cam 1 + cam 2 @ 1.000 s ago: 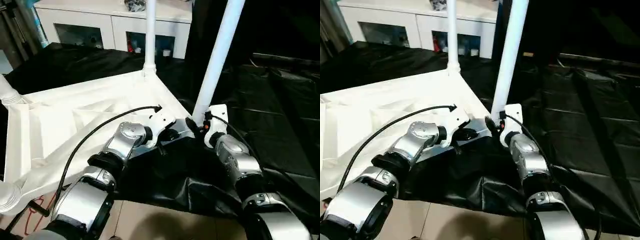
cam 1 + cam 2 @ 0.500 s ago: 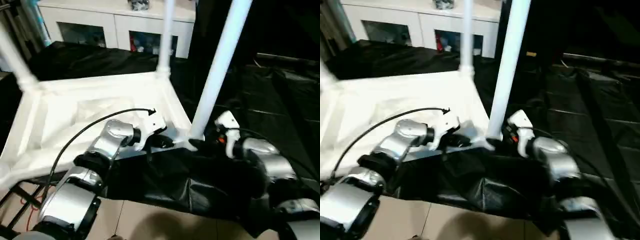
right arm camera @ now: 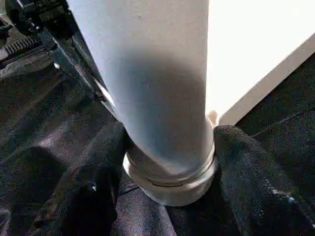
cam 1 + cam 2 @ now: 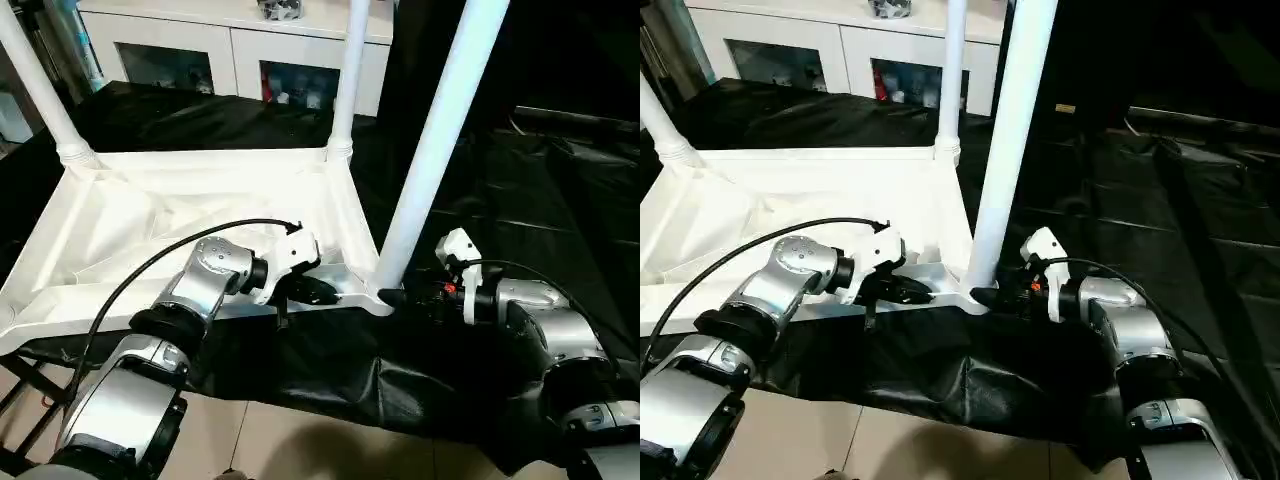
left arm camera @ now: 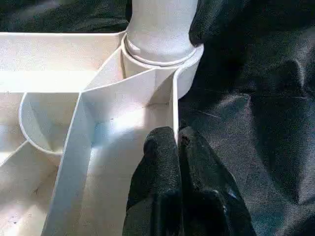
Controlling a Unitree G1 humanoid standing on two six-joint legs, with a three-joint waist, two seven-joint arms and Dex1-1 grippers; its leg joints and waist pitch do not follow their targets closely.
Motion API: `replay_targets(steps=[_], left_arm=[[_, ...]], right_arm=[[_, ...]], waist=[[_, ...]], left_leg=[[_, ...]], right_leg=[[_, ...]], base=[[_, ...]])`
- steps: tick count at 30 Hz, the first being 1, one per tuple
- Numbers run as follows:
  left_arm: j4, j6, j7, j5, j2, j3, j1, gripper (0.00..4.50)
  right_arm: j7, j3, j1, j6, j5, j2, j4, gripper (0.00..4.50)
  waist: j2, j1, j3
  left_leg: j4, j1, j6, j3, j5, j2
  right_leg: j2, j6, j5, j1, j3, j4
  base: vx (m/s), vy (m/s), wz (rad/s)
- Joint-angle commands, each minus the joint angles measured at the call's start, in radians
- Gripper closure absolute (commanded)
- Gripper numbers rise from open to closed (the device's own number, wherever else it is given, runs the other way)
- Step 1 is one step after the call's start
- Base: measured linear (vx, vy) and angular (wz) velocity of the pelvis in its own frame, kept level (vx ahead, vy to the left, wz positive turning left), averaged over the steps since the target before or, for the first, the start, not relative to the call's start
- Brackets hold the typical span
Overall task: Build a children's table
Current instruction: Rotate leg to tighten
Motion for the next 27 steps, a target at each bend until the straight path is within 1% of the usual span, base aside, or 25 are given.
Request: replay_targets(steps=[1,2,3,4,5,6,9,13,14,15,18,19,20,23,25,27], left_arm=[[-0.027,-0.004,-0.012,-0.008,-0.019,-0.019,0.002,4.50],[-0.027,-0.004,-0.013,-0.007,-0.020,-0.018,0.002,4.50],[-0.027,-0.004,-0.013,-0.007,-0.021,-0.018,0.003,4.50],[-0.028,-0.004,-0.014,-0.007,-0.021,-0.019,0.003,4.50],[-0.028,-0.004,-0.014,-0.006,-0.021,-0.019,0.003,4.50],[-0.029,-0.003,-0.015,-0.006,-0.021,-0.019,0.004,4.50],[-0.031,-0.002,-0.015,-0.006,-0.021,-0.020,0.005,4.50],[-0.036,0.001,-0.014,-0.007,-0.020,-0.022,0.007,4.50],[-0.036,0.002,-0.014,-0.007,-0.020,-0.023,0.007,4.50],[-0.036,0.002,-0.013,-0.007,-0.020,-0.023,0.007,4.50],[-0.036,0.002,-0.013,-0.006,-0.020,-0.022,0.007,4.50],[-0.036,0.003,-0.014,-0.006,-0.019,-0.021,0.007,4.50],[-0.036,0.004,-0.014,-0.006,-0.020,-0.021,0.007,4.50],[-0.038,0.005,-0.015,-0.006,-0.019,-0.020,0.008,4.50],[-0.038,0.005,-0.015,-0.006,-0.019,-0.020,0.008,4.50],[-0.037,0.006,-0.009,-0.006,-0.017,-0.020,0.008,4.50]], right_arm=[[0.026,0.055,0.017,-0.001,-0.018,0.026,-0.032,1.94],[0.014,0.047,0.013,0.014,-0.014,0.032,-0.029,1.60],[0.016,0.042,0.012,0.026,-0.006,0.035,-0.030,1.40],[0.021,0.036,0.010,0.043,0.006,0.038,-0.034,1.40],[0.024,0.033,0.010,0.052,0.016,0.040,-0.040,1.24],[0.020,0.031,0.011,0.043,0.017,0.041,-0.044,1.08],[0.003,0.032,0.010,0.016,0.007,0.043,-0.049,0.99],[0.007,0.035,0.012,0.020,0.006,0.043,-0.052,0.99],[0.011,0.034,0.013,0.023,0.006,0.043,-0.054,0.99],[0.011,0.033,0.014,0.025,0.007,0.044,-0.057,1.24],[0.015,0.031,0.014,0.029,0.009,0.045,-0.058,1.34],[0.016,0.032,0.014,0.028,0.008,0.044,-0.057,1.43],[0.017,0.034,0.014,0.027,0.007,0.043,-0.056,1.66],[0.019,0.037,0.012,0.027,0.008,0.042,-0.054,1.72],[0.019,0.037,0.012,0.027,0.008,0.042,-0.054,1.97],[0.021,0.038,0.013,0.033,0.012,0.045,-0.056,2.05]], waist=[[-0.002,0.006,-0.059],[-0.003,0.006,-0.059],[-0.002,0.005,-0.058],[-0.001,0.005,-0.058],[-0.001,0.005,-0.058],[0.000,0.005,-0.058],[0.000,0.006,-0.059],[0.003,0.010,-0.059],[0.001,0.010,-0.059],[0.001,0.012,-0.059],[0.001,0.017,-0.060],[0.001,0.018,-0.060],[-0.002,0.018,-0.059],[-0.001,0.022,-0.059],[-0.001,0.024,-0.059],[-0.002,0.024,-0.059]], left_leg=[[-0.067,0.009,0.055,-0.017,-0.224,0.039],[-0.067,0.008,0.056,-0.017,-0.224,0.039],[-0.067,0.009,0.055,-0.017,-0.231,0.038],[-0.067,0.009,0.054,-0.017,-0.234,0.038],[-0.068,0.010,0.052,-0.017,-0.236,0.038],[-0.068,0.011,0.050,-0.017,-0.238,0.039],[-0.068,0.011,0.047,-0.017,-0.234,0.039],[-0.068,0.012,0.046,-0.016,-0.227,0.041],[-0.068,0.012,0.047,-0.016,-0.227,0.041],[-0.068,0.013,0.046,-0.016,-0.228,0.041],[-0.068,0.014,0.044,-0.016,-0.222,0.040],[-0.068,0.013,0.045,-0.016,-0.218,0.040],[-0.068,0.013,0.045,-0.015,-0.218,0.040],[-0.067,0.014,0.045,-0.015,-0.217,0.040],[-0.068,0.014,0.042,-0.015,-0.224,0.040],[-0.068,0.015,0.040,-0.016,-0.227,0.040]], right_leg=[[-0.066,-0.226,-0.226,0.051,0.054,-0.079],[-0.066,-0.226,-0.225,0.051,0.054,-0.080],[-0.065,-0.224,-0.238,0.050,0.053,-0.081],[-0.065,-0.223,-0.243,0.050,0.053,-0.082],[-0.064,-0.221,-0.248,0.050,0.053,-0.083],[-0.065,-0.220,-0.249,0.050,0.054,-0.083],[-0.066,-0.223,-0.236,0.048,0.055,-0.081],[-0.065,-0.235,-0.202,0.049,0.055,-0.078],[-0.065,-0.234,-0.204,0.049,0.055,-0.078],[-0.065,-0.232,-0.207,0.049,0.055,-0.078],[-0.066,-0.227,-0.208,0.049,0.056,-0.078],[-0.066,-0.228,-0.201,0.050,0.056,-0.077],[-0.066,-0.227,-0.202,0.050,0.056,-0.078],[-0.066,-0.223,-0.208,0.050,0.056,-0.078],[-0.067,-0.219,-0.220,0.049,0.056,-0.079],[-0.067,-0.215,-0.230,0.049,0.056,-0.080]], base=[[0.000,0.000,0.00],[0.000,0.000,0.00],[0.000,0.000,0.00],[0.000,0.000,0.00],[0.000,0.000,0.00],[0.000,0.000,0.00],[0.000,0.000,0.00],[0.000,0.000,0.00],[0.000,0.000,0.00],[0.000,0.000,0.00],[0.000,0.000,0.00],[0.000,0.000,0.00],[0.000,0.000,0.00],[0.000,0.000,0.00],[0.000,0.000,0.00],[0.000,0.000,0.00]])
